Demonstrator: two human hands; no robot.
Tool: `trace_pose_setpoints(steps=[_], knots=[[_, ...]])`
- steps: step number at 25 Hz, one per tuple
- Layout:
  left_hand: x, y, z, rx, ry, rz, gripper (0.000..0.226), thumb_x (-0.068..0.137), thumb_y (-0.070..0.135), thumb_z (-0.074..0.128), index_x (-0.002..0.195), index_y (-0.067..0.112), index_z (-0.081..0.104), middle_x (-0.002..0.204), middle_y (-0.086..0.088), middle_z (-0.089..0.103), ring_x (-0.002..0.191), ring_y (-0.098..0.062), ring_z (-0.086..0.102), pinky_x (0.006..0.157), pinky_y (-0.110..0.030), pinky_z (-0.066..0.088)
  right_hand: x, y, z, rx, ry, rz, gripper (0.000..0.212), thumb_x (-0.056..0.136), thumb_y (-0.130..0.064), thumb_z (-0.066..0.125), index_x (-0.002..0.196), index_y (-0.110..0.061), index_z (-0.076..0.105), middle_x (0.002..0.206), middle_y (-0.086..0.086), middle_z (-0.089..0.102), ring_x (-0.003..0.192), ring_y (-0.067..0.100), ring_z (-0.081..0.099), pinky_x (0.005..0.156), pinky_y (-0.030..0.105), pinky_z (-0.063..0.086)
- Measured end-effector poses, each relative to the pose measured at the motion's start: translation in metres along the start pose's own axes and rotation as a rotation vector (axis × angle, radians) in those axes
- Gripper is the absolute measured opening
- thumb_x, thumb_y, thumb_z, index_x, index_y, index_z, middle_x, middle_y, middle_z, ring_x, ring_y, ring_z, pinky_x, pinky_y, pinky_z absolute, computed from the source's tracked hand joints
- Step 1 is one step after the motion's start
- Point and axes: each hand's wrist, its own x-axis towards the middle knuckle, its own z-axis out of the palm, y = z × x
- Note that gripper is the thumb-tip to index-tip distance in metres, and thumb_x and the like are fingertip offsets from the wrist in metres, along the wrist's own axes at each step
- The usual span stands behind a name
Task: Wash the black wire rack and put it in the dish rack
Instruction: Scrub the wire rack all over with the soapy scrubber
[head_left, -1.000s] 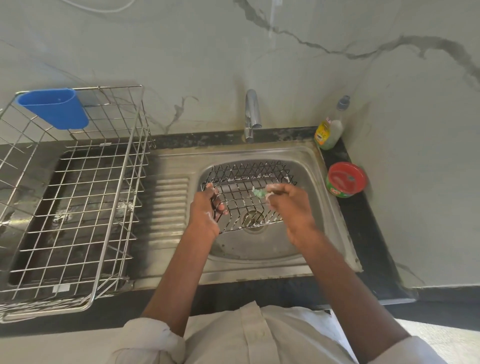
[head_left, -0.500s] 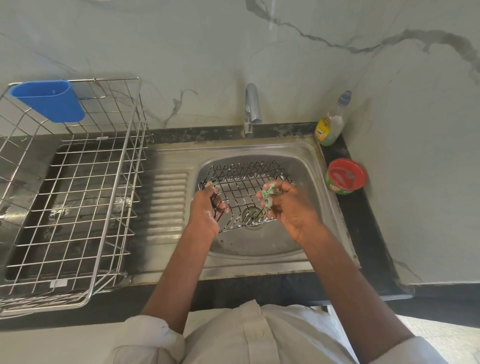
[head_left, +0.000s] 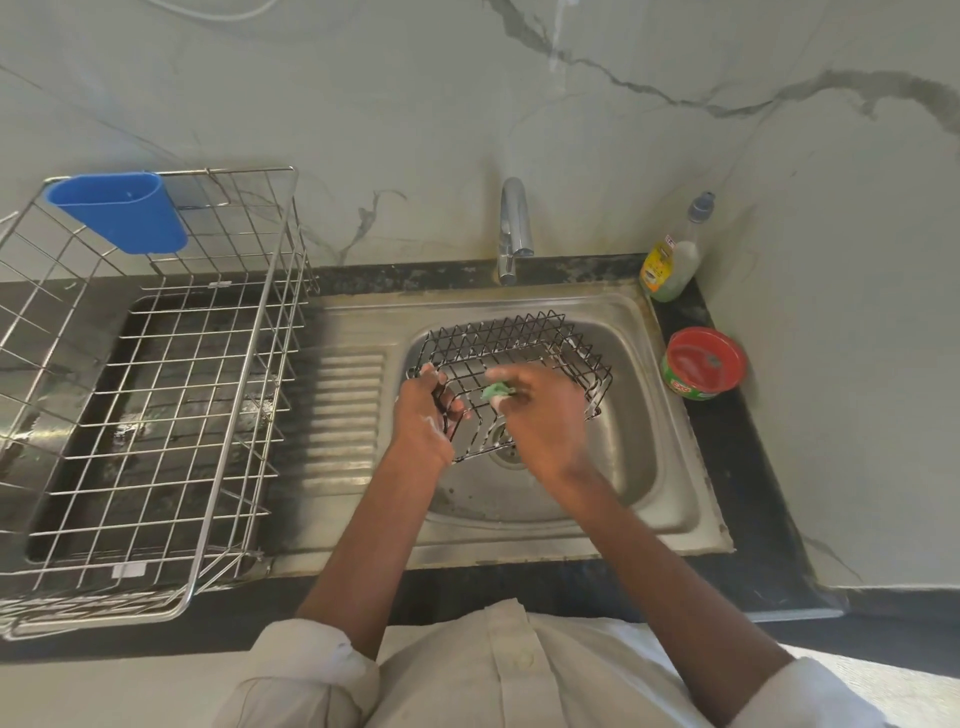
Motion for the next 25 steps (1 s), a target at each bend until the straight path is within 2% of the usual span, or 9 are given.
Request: trace_pose_setpoints(steps=[4,7,12,14,16,20,21,23,25], knots=[[-0.001,0.002,0.001,-0.041,-0.008,-0.023,0.041,0.113,0.018,0.041,0.073,0.019,0.049,0.055,0.003,0.039,0.046,-0.014,0.038,0.053,-0.029,0.034,-0.001,0.011,0.013,-0.351,0.03,-0.35,0.051,0.079,0.021,0.07,0.119,-0.01,0.076,0.102,0.008,0.077,0.091,0.025,0.069,0.082,0.037,0.06],[-0.002,0.001,-0.001,-0.05,-0.007,-0.021,0.041,0.111,0.013,0.039,0.071,0.02,0.046,0.06,0.002,0.033,0.051,-0.016,0.033,0.054,-0.03,0.03,-0.004,0.017,0.013,-0.455,-0.043,-0.372,0.046,0.078,0.023,0.07,0.112,-0.007,0.078,0.095,0.006,0.071,0.082,0.027,0.066,0.068,0.04,0.061],[0.004,-0.002,-0.001,-0.035,0.022,-0.025,0.038,0.109,0.012,0.042,0.073,0.019,0.049,0.063,0.001,0.037,0.052,-0.015,0.034,0.053,-0.029,0.03,0.002,0.01,0.018,-0.412,-0.065,-0.364,0.031,0.082,0.019,0.069,0.095,-0.007,0.08,0.084,0.001,0.061,0.068,0.021,0.06,0.051,0.035,0.052],[0.004,-0.002,0.001,-0.056,0.025,-0.032,0.035,0.109,0.012,0.044,0.075,0.019,0.05,0.064,0.001,0.04,0.054,-0.015,0.036,0.053,-0.028,0.031,-0.003,0.0,0.023,-0.464,-0.141,-0.409,0.036,0.078,0.019,0.07,0.097,-0.01,0.081,0.087,0.0,0.062,0.072,0.017,0.059,0.053,0.023,0.043],[0.001,-0.001,0.0,-0.036,0.023,-0.028,0.033,0.109,0.011,0.043,0.078,0.019,0.05,0.058,0.003,0.042,0.047,-0.013,0.038,0.045,-0.025,0.033,0.002,0.003,0.01,-0.478,-0.116,-0.387,0.042,0.077,0.02,0.07,0.099,-0.013,0.082,0.093,0.002,0.068,0.077,0.018,0.062,0.061,0.019,0.041],[-0.007,0.003,-0.002,0.013,0.038,0.018,0.027,0.108,0.008,0.042,0.085,0.017,0.052,0.06,0.002,0.044,0.041,-0.01,0.038,0.038,-0.019,0.031,0.024,0.031,-0.031,-0.531,0.105,-0.067,0.038,0.083,0.015,0.07,0.105,-0.015,0.08,0.106,0.006,0.072,0.086,0.022,0.069,0.066,0.022,0.048],[-0.008,0.003,0.0,0.027,0.041,0.021,0.027,0.108,0.008,0.042,0.084,0.017,0.052,0.06,0.003,0.044,0.041,-0.01,0.038,0.038,-0.019,0.03,0.019,0.026,-0.025,-0.545,0.099,-0.085,0.038,0.082,0.015,0.07,0.106,-0.013,0.08,0.107,0.008,0.071,0.088,0.023,0.068,0.068,0.023,0.049],[-0.009,0.002,0.003,0.056,0.042,0.008,0.029,0.106,0.008,0.042,0.081,0.02,0.05,0.057,0.004,0.042,0.043,-0.01,0.035,0.039,-0.022,0.027,0.001,0.012,0.0,-0.558,-0.022,-0.232,0.038,0.079,0.017,0.07,0.105,-0.01,0.078,0.105,0.01,0.071,0.09,0.025,0.067,0.072,0.025,0.05],[-0.007,0.001,0.002,0.073,0.051,0.003,0.028,0.105,0.01,0.043,0.08,0.021,0.05,0.054,0.006,0.043,0.043,-0.01,0.033,0.039,-0.023,0.024,-0.003,0.013,0.005,-0.575,-0.078,-0.325,0.038,0.079,0.016,0.071,0.105,-0.01,0.077,0.105,0.007,0.069,0.091,0.021,0.065,0.073,0.023,0.05]])
